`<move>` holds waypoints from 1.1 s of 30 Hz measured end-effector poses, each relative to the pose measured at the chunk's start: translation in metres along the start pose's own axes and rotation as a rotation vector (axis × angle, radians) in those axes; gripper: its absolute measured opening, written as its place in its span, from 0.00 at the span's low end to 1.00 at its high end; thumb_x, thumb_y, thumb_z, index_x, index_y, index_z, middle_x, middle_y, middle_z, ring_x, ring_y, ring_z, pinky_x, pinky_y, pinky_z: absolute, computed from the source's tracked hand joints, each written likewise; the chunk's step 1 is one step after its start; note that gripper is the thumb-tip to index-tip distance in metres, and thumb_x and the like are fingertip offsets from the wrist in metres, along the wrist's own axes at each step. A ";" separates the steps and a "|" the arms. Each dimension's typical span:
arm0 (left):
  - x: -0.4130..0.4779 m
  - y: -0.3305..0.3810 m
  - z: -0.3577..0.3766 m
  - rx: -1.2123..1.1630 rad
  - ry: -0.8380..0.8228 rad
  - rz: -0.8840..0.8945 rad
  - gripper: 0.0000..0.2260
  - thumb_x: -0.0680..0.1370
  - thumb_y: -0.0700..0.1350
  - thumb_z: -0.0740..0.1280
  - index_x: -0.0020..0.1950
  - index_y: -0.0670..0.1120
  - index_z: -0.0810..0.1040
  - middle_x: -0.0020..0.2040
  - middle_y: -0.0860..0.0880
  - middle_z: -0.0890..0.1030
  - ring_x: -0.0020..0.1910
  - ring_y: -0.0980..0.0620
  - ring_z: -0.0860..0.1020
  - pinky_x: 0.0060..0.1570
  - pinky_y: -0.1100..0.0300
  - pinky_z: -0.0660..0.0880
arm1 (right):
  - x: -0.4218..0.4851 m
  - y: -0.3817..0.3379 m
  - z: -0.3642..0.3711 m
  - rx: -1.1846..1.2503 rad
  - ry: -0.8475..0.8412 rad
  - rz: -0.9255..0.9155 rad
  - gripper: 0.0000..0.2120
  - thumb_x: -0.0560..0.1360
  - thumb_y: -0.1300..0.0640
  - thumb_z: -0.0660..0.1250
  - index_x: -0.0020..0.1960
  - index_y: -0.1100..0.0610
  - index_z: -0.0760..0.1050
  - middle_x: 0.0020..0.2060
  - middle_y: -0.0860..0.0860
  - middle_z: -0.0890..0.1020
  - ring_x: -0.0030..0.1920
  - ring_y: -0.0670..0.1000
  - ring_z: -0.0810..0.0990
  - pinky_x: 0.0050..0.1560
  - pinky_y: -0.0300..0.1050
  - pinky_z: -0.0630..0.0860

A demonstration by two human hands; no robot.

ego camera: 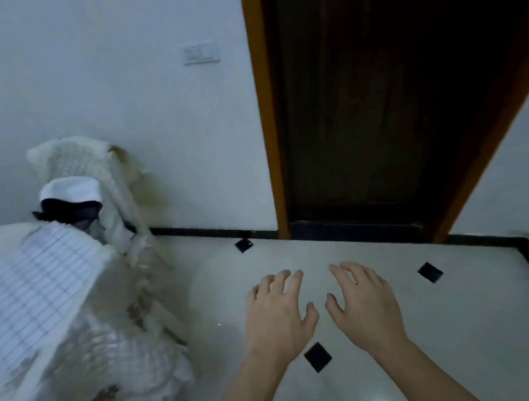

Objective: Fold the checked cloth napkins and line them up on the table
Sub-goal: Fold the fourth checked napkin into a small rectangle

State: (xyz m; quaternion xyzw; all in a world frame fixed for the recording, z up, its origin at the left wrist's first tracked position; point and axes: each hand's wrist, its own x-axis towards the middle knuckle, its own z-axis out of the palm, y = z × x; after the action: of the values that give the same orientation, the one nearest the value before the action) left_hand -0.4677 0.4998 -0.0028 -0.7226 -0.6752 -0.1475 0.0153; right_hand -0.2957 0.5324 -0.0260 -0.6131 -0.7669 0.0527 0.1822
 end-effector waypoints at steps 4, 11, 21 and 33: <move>0.002 -0.045 -0.008 0.044 0.022 -0.224 0.23 0.73 0.59 0.62 0.64 0.51 0.77 0.59 0.52 0.81 0.54 0.49 0.80 0.52 0.51 0.78 | 0.053 -0.045 0.028 0.068 -0.072 -0.217 0.24 0.73 0.48 0.67 0.67 0.54 0.77 0.60 0.53 0.81 0.59 0.55 0.79 0.58 0.53 0.78; -0.004 -0.127 -0.024 0.106 0.084 -0.547 0.23 0.72 0.60 0.62 0.63 0.52 0.78 0.58 0.54 0.81 0.54 0.51 0.79 0.51 0.53 0.77 | 0.110 -0.142 0.080 0.134 -0.186 -0.543 0.24 0.70 0.49 0.74 0.64 0.53 0.78 0.57 0.52 0.81 0.57 0.54 0.80 0.54 0.52 0.78; 0.031 -0.290 -0.036 0.069 0.238 -0.804 0.26 0.74 0.59 0.60 0.70 0.52 0.73 0.66 0.53 0.76 0.63 0.50 0.74 0.59 0.53 0.75 | 0.209 -0.301 0.157 0.203 -0.219 -0.855 0.23 0.72 0.49 0.72 0.64 0.54 0.77 0.57 0.53 0.81 0.56 0.55 0.80 0.53 0.54 0.78; 0.035 -0.473 -0.065 0.103 0.271 -1.013 0.25 0.74 0.57 0.62 0.69 0.50 0.75 0.65 0.51 0.78 0.63 0.48 0.76 0.59 0.49 0.76 | 0.294 -0.497 0.227 0.272 -0.286 -1.061 0.24 0.74 0.47 0.60 0.67 0.53 0.75 0.61 0.51 0.79 0.60 0.54 0.78 0.56 0.54 0.78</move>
State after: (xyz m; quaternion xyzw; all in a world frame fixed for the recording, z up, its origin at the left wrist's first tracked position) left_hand -0.9425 0.5607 -0.0162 -0.2786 -0.9381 -0.1952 0.0648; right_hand -0.8848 0.7267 -0.0222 -0.1016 -0.9733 0.1348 0.1553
